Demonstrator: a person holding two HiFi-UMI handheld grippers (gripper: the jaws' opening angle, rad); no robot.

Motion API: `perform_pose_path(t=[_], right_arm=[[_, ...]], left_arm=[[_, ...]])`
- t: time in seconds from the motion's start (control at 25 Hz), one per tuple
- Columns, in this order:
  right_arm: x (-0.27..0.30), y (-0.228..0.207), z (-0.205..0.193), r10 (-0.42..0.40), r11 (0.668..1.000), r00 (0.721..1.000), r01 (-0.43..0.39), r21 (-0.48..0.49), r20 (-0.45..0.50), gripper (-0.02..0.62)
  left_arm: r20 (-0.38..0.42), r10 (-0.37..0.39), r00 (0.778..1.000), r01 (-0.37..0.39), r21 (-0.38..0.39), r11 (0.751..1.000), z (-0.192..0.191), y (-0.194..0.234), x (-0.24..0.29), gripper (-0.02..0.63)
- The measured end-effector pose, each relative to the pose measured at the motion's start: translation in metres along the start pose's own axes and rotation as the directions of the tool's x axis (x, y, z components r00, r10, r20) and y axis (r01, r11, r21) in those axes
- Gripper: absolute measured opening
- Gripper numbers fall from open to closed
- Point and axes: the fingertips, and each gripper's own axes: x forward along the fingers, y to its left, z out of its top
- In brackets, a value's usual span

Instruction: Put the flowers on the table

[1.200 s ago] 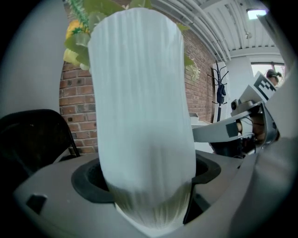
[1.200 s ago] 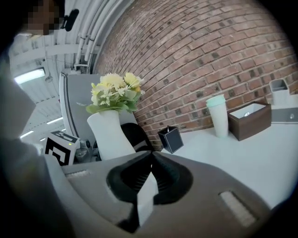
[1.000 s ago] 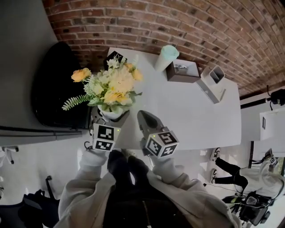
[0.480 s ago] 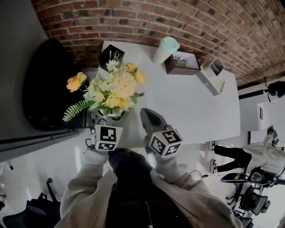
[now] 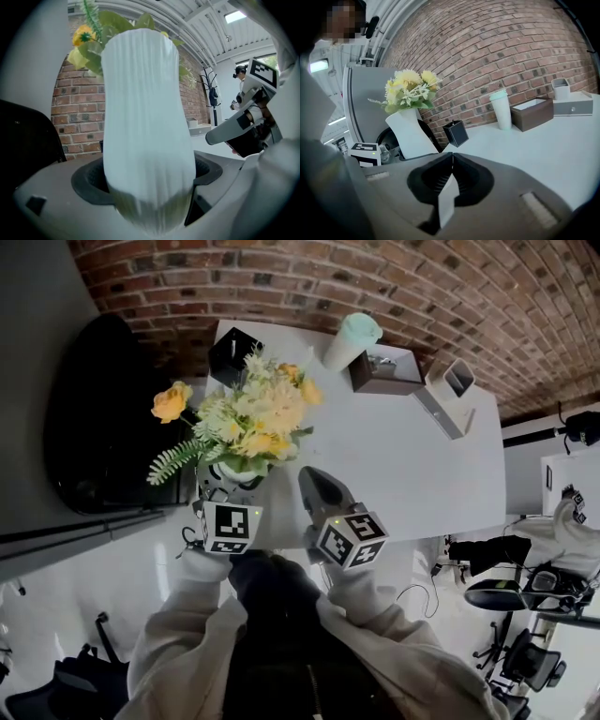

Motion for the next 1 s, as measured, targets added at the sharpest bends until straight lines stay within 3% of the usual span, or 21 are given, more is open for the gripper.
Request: perform_pose_path(t=[0.24, 0.56, 0.76, 0.84, 1.0], right_arm=[[-0.005, -0.003, -0.002, -0.004, 1.000, 1.000, 0.004, -0.001, 0.001, 0.000], [-0.002, -0.002, 0.000, 0.022, 1.000, 1.000, -0.022, 0.022, 0.000, 0.000], [-0.007, 0.006, 0.006, 0.035, 0.999, 0.999, -0.036, 0.030, 0.012, 0.000], [-0.010, 0.011, 0.011, 0.049, 0.998, 0.999, -0.049, 0.041, 0.024, 0.000], [-0.014, 0.023, 0.013, 0.078, 0.996, 0.996, -0.079, 0.052, 0.033, 0.000]], left_arm=[[0.012, -0.008, 1.000, 0.008, 0.026, 1.000, 0.004, 0.001, -0.001, 0.471], [-0.044, -0.017, 0.999, 0.019, 0.047, 0.999, -0.002, 0.001, -0.001, 0.472], [-0.098, -0.053, 0.994, 0.061, 0.082, 0.995, -0.003, -0.006, -0.035, 0.472], [-0.100, -0.075, 0.992, 0.079, 0.038, 0.996, 0.003, -0.008, -0.053, 0.472], [-0.105, -0.097, 0.990, 0.083, -0.135, 0.987, 0.009, -0.011, -0.080, 0.471]])
